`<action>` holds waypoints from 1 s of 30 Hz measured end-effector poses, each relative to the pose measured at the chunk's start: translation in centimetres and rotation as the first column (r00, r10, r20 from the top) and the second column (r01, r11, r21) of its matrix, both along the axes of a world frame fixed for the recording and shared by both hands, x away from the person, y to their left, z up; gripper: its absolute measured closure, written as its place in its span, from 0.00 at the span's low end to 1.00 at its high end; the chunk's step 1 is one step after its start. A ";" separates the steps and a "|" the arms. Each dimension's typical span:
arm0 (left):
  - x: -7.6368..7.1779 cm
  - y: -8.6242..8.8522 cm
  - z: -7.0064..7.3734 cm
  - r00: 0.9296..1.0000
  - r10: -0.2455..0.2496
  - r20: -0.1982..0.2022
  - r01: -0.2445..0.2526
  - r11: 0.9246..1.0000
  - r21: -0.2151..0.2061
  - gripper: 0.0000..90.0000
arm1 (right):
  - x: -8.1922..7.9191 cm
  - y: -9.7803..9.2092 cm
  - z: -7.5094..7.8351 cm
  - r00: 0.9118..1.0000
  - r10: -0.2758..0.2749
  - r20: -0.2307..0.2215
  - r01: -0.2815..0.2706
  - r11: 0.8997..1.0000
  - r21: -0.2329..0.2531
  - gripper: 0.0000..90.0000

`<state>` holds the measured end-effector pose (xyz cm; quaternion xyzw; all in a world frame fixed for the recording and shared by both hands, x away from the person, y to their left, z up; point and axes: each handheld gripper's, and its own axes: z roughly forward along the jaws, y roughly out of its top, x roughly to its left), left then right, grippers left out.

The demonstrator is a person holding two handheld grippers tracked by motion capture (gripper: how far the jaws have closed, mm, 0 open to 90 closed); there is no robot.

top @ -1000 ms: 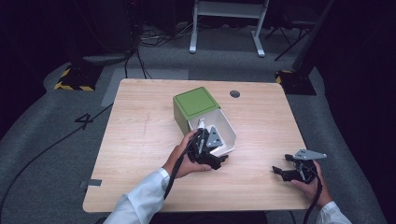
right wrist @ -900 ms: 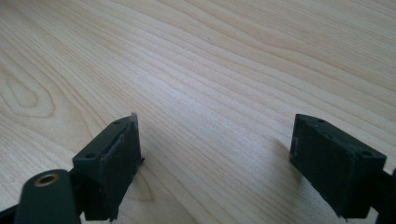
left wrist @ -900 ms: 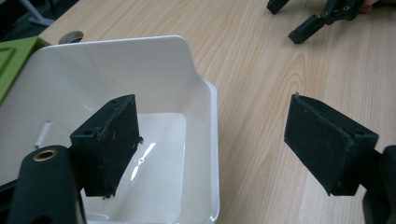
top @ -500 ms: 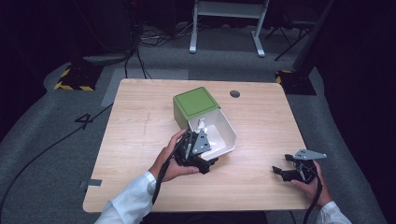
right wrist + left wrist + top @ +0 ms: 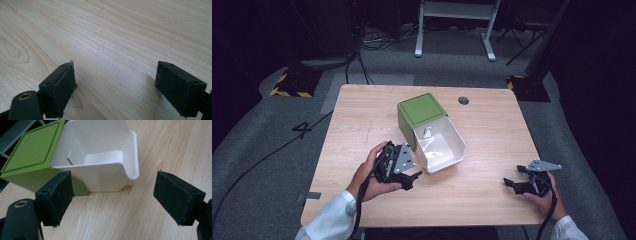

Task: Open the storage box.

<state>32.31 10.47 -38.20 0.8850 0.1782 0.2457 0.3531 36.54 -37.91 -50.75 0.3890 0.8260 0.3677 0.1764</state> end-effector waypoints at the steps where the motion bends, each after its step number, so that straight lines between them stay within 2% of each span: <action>1: -0.1 0.3 -0.1 1.000 0.004 0.000 -0.004 1.000 0.007 0.18 | 0.0 0.0 0.0 1.000 0.000 0.000 0.000 1.000 0.000 0.18; 2: -0.1 0.3 -0.1 1.000 0.004 0.000 -0.004 1.000 0.007 0.18 | 0.0 0.0 0.0 1.000 0.000 0.000 0.000 1.000 0.000 0.18; 3: -0.3 0.9 -0.5 1.000 0.014 0.008 -0.014 1.000 0.028 0.18 | 0.0 0.0 0.0 1.000 0.000 0.000 0.000 1.000 0.000 0.18; 11: -0.3 3.5 -2.3 0.999 0.043 -0.007 -0.043 0.999 0.015 0.18 | 0.0 0.0 0.0 1.000 0.000 0.000 0.000 1.000 0.000 0.18; 13: -0.2 4.5 -3.0 0.997 0.073 -0.010 -0.073 0.996 0.042 0.18 | 0.0 0.0 0.0 1.000 0.000 0.000 0.000 1.000 0.000 0.18; 14: -0.2 4.5 -3.0 0.997 0.073 -0.010 -0.073 0.996 0.042 0.18 | 0.0 0.0 0.0 1.000 0.000 0.000 0.000 1.000 0.000 0.18; 16: -0.1 5.8 -3.8 0.993 0.113 -0.030 -0.112 0.993 0.039 0.18 | 0.0 0.0 0.0 1.000 0.000 0.000 0.000 1.000 0.000 0.18; 20: 0.0 7.0 -4.6 0.988 0.147 -0.040 -0.146 0.989 0.037 0.18 | 0.0 0.0 0.0 1.000 0.000 0.000 0.000 1.000 0.000 0.18; 22: 0.1 8.2 -5.5 0.983 0.177 -0.051 -0.175 0.984 0.040 0.18 | 0.0 0.0 0.0 1.000 0.000 0.000 0.000 1.000 0.000 0.18; 23: 0.1 8.2 -5.5 0.983 0.177 -0.051 -0.175 0.984 0.040 0.18 | 0.0 0.0 0.0 1.000 0.000 0.000 0.000 1.000 0.000 0.18; 24: 0.1 8.9 -6.2 0.978 0.197 -0.072 -0.195 0.980 0.037 0.18 | 0.0 0.0 0.0 1.000 0.000 0.000 0.000 1.000 0.000 0.18; 27: 0.2 9.6 -6.8 0.974 0.209 -0.085 -0.206 0.977 0.049 0.18 | 0.0 0.0 0.0 1.000 0.000 0.000 0.000 1.000 0.000 0.18; 28: 0.2 10.2 -7.5 0.969 0.228 -0.095 -0.222 0.973 0.063 0.18 | 0.0 0.0 0.0 1.000 0.000 0.000 0.000 1.000 0.000 0.18; 29: 0.2 10.2 -7.5 0.969 0.228 -0.095 -0.222 0.973 0.063 0.18 | 0.0 0.0 0.0 1.000 0.000 0.000 0.000 1.000 0.000 0.18; 30: 0.3 10.6 -7.8 0.966 0.239 -0.101 -0.234 0.970 0.065 0.18 | 0.0 0.0 0.0 1.000 0.000 0.000 0.000 1.000 0.000 0.18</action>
